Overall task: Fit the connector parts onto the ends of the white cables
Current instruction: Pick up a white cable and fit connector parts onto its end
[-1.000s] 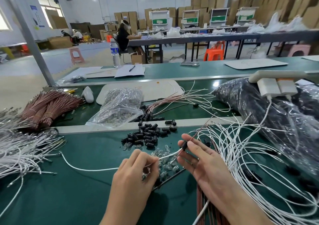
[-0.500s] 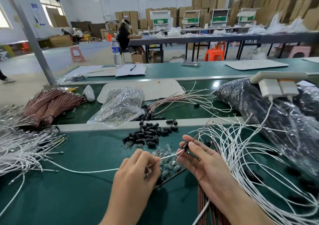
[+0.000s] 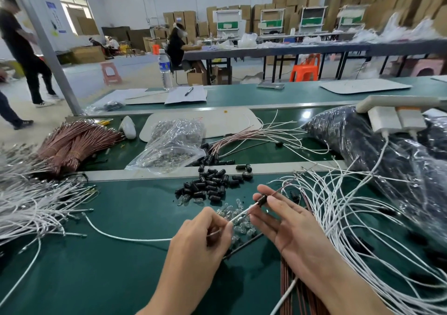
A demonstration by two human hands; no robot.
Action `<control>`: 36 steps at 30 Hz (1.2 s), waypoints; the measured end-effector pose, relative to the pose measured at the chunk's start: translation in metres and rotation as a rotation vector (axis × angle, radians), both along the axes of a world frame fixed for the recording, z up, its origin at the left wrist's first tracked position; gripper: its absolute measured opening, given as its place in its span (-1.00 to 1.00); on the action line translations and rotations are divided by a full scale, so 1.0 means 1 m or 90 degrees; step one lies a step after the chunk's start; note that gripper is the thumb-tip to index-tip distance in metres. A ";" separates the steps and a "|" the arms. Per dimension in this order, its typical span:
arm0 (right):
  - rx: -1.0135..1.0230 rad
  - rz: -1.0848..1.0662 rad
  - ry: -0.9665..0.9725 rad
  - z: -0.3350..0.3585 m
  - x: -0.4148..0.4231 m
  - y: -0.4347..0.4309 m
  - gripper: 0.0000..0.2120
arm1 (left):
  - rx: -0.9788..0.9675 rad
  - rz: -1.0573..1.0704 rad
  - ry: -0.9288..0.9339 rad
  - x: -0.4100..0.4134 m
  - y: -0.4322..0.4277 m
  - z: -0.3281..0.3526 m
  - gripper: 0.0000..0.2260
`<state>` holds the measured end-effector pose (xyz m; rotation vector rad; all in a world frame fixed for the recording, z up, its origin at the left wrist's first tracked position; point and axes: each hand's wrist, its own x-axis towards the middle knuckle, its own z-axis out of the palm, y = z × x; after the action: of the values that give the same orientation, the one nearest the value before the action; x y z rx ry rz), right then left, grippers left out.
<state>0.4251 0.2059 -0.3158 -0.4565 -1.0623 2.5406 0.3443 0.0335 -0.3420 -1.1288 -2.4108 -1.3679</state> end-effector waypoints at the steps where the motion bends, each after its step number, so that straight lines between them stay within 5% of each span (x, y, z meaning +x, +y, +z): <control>1: -0.004 -0.001 0.000 0.001 0.000 0.001 -0.75 | -0.010 -0.004 0.005 0.000 0.000 0.000 -0.85; 30: 0.059 0.084 -0.022 0.002 0.001 -0.008 -0.73 | 0.015 -0.009 0.154 -0.001 -0.001 0.014 -0.91; 36: 0.047 0.097 -0.019 0.004 0.001 -0.010 -0.74 | 0.003 0.017 0.147 -0.006 -0.004 0.013 -0.77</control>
<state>0.4261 0.1957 -0.3120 -0.4087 -1.2422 2.6218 0.3384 0.0300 -0.3291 -1.1771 -2.2500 -1.1626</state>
